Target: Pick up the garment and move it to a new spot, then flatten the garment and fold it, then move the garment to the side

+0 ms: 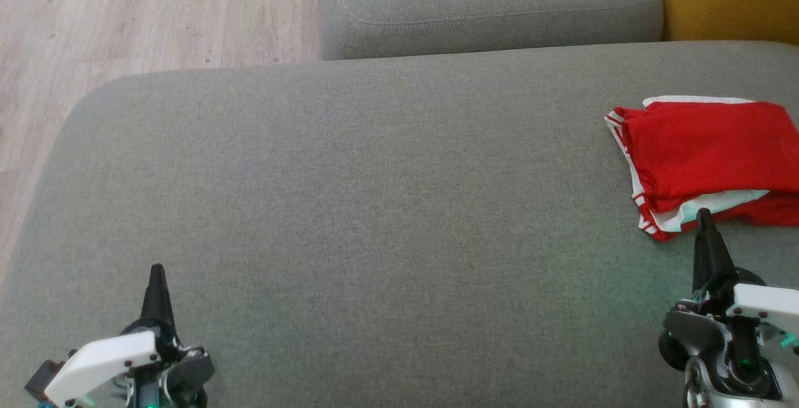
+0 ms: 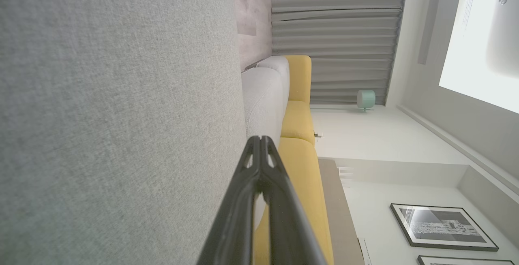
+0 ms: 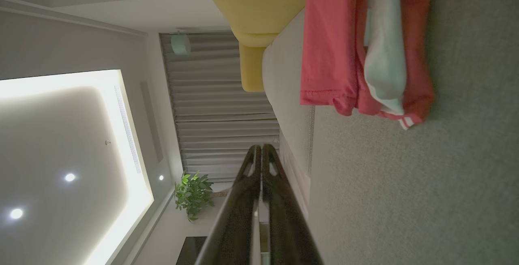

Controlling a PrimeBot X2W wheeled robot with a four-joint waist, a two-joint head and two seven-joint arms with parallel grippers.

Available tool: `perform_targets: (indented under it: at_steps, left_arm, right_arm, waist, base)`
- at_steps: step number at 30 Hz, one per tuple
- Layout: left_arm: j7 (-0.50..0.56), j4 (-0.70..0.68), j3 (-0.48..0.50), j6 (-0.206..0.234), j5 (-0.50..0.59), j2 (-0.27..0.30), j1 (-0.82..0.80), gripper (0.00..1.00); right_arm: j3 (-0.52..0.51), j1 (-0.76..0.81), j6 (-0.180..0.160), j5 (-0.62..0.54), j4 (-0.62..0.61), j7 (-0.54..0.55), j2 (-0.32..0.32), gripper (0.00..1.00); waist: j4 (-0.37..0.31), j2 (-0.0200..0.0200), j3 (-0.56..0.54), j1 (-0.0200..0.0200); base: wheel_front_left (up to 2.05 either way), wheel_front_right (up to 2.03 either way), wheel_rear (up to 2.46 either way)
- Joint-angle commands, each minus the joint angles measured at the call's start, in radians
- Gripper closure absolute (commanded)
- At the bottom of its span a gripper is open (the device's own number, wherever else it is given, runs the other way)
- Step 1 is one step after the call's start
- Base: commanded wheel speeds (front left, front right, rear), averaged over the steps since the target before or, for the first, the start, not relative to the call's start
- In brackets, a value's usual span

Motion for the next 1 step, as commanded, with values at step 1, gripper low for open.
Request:
perform_targets:
  at_steps: [1]
  left_arm:
    - [0.003, -0.037, 0.042, -0.007, -0.005, 0.008, -0.051, 1.0]
  right_arm:
    - [0.016, -0.021, -0.001, -0.002, -0.038, 0.009, -0.009, 1.0]
  waist:
    - [0.0, 0.0, 0.0, 0.0]
  base:
    - [0.0, 0.0, 0.0]
